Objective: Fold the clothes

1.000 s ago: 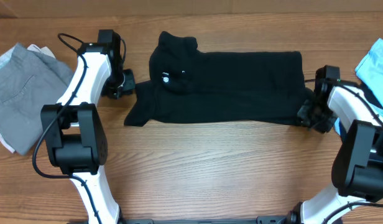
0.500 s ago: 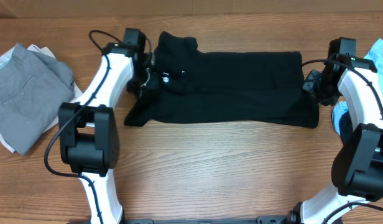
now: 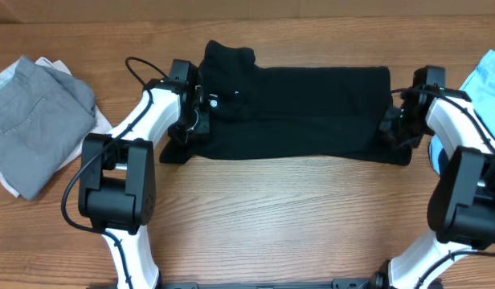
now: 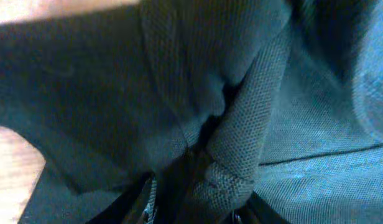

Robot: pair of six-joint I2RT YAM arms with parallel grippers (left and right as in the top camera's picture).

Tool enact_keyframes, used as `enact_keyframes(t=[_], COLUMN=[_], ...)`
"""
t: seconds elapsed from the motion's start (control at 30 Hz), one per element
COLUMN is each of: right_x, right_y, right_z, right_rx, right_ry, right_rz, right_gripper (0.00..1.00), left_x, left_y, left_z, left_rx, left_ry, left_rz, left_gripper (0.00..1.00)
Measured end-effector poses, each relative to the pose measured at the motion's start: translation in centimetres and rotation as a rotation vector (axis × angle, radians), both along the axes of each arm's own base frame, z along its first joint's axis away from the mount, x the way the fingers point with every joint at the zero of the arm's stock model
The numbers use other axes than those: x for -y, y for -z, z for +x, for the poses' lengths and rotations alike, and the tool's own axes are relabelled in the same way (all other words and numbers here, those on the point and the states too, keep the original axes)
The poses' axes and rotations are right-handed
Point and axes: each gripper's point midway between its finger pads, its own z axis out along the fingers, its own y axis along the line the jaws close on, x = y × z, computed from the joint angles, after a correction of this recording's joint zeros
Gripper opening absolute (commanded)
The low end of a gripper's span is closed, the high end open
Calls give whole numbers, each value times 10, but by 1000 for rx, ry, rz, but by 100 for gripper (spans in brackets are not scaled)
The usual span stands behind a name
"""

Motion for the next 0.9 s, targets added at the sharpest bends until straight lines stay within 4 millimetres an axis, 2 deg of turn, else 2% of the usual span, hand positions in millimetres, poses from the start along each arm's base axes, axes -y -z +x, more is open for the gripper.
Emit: enact_keyframes(t=[0.03,0.1,0.23,0.3,0.47,0.57,0.6,0.63,0.67,0.7,0.73,0.8,0.87,0.9], right_x=[-1,-1,1,1,7,9,10,11,12,13,11,7,-4,-8], right_y=[7,20,21,21,20,20,15,4,-8,-18,-29,-41,-46,-47], right_z=[-5,-20,-38,-46,-66,-68,-66,-62,-56,-49,-39,-28,-20,-19], right_rx=[-22,-89,-168,-205,-285,-291,-273,-236,-195,-157,-104,-45,-3,5], right_ry=[-7,-13,1,16,68,83,85,95,94,97,90,58,14,-3], right_rz=[5,2,-15,-16,-27,-40,-44,-50,-57,-59,-46,-18,40,63], right_gripper=[37,37,33,28,27,28,35,45,55,57,59,67,68,68], left_x=[-1,-7,-24,-31,-51,-57,-59,-62,-63,-61,-55,-45,-38,-38], left_y=[0,2,4,4,4,-1,-8,-28,-56,-68,-87,-112,-132,-135], left_z=[-4,-26,-65,-76,-95,-98,-95,-85,-65,-52,-25,9,34,42], left_rx=[-11,-81,-226,-270,-357,-344,-315,-234,-111,-42,86,231,324,338], left_ry=[0,-5,-27,-41,-90,-87,-91,-102,-112,-114,-96,-64,-38,-37], left_rz=[3,30,106,118,123,133,143,141,126,114,76,20,-35,-49], left_gripper=[39,39,35,32,32,65,94,100,100,99,99,99,97,97])
